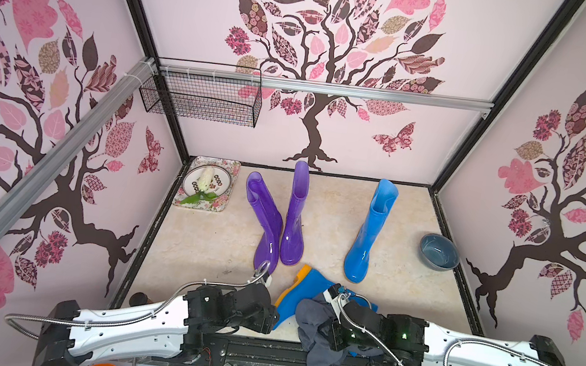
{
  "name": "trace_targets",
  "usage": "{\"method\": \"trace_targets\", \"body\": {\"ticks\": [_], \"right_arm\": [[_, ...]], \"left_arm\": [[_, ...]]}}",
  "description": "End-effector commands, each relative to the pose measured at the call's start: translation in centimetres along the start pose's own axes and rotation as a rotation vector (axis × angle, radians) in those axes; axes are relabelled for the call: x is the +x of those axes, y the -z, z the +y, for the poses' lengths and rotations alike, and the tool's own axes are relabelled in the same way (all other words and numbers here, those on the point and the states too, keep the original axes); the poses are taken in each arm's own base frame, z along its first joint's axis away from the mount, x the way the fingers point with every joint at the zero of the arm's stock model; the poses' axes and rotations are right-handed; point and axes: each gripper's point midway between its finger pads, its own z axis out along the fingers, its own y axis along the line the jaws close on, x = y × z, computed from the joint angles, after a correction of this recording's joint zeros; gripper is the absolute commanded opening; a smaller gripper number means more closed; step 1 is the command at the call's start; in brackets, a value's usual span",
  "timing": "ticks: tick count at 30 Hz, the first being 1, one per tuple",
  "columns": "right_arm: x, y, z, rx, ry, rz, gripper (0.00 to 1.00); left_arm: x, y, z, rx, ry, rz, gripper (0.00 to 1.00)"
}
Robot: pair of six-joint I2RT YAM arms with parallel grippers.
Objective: Wipe the rubber boots with a cloth
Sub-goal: Wipe the dirt off the rubber boot.
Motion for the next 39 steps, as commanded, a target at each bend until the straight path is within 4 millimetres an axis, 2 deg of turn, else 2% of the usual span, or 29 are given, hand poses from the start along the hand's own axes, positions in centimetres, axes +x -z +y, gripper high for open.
{"method": "trace_targets", "body": {"ticks": [1,6,8,10,13,17,19,20,21,24,26,29,31,32,34,36,39], "right_arm": [[-0.8,-0.6,3.3,-0.147,0.002,-0.038,0.00],[1.0,-3.3,6.4,-0.221,0.064,-0.001,0.00],[1.5,-4.9,7.0,-0.235,0.057,0.019,0.00],[1.4,-6.3,6.9,-0.230,0.033,0.009,0.00],[0.6,-7.0,5.6,-0.158,0.012,-0.043,0.00],[-2.6,-4.7,1.1,-0.024,-0.083,-0.219,0.00],[-3.9,-3.9,-1.9,0.018,-0.182,-0.263,0.00],[-4.2,-3.6,-2.8,0.036,-0.205,-0.267,0.00],[-4.5,-3.5,-2.9,0.047,-0.193,-0.274,0.00],[-3.6,-4.7,-0.9,-0.006,-0.157,-0.183,0.00],[-2.4,-6.0,1.9,-0.050,-0.095,-0.133,0.00],[0.6,-7.6,7.5,-0.125,0.015,-0.056,0.00],[2.1,-8.1,9.5,-0.198,0.001,-0.034,0.00],[2.4,-8.2,9.8,-0.212,-0.008,-0.026,0.00],[2.1,-7.7,8.8,-0.203,-0.046,-0.058,0.00],[0.8,-6.4,6.5,-0.138,-0.080,-0.141,0.00],[-2.5,-2.8,1.2,0.043,-0.184,-0.252,0.00]], "left_arm": [[-0.5,-0.1,-2.4,0.084,-0.034,0.021,0.66],[0.1,-1.6,-2.3,0.094,-0.018,0.037,0.34],[0.1,-1.7,-2.4,0.101,-0.011,0.036,0.27],[0.1,-1.7,-2.7,0.118,-0.004,0.037,0.25],[0.2,-1.6,-2.8,0.125,0.007,0.040,0.21],[0.4,-1.4,-2.4,0.125,0.012,0.039,0.20],[0.6,-1.4,-2.3,0.134,0.018,0.039,0.20],[0.7,-1.5,-2.2,0.133,0.020,0.041,0.20],[0.9,-1.6,-2.1,0.130,0.023,0.043,0.19],[1.0,-1.7,-2.0,0.130,0.025,0.047,0.19],[1.0,-1.7,-1.8,0.126,0.024,0.047,0.19],[1.1,-1.7,-1.7,0.121,0.022,0.049,0.19],[1.2,-1.7,-1.7,0.119,0.023,0.051,0.19],[1.2,-1.7,-1.6,0.117,0.021,0.053,0.19],[1.4,-1.6,-1.5,0.119,0.018,0.057,0.19],[1.5,-1.6,-1.3,0.115,0.017,0.060,0.19],[1.7,-1.6,-1.1,0.106,0.010,0.069,0.20]]}}
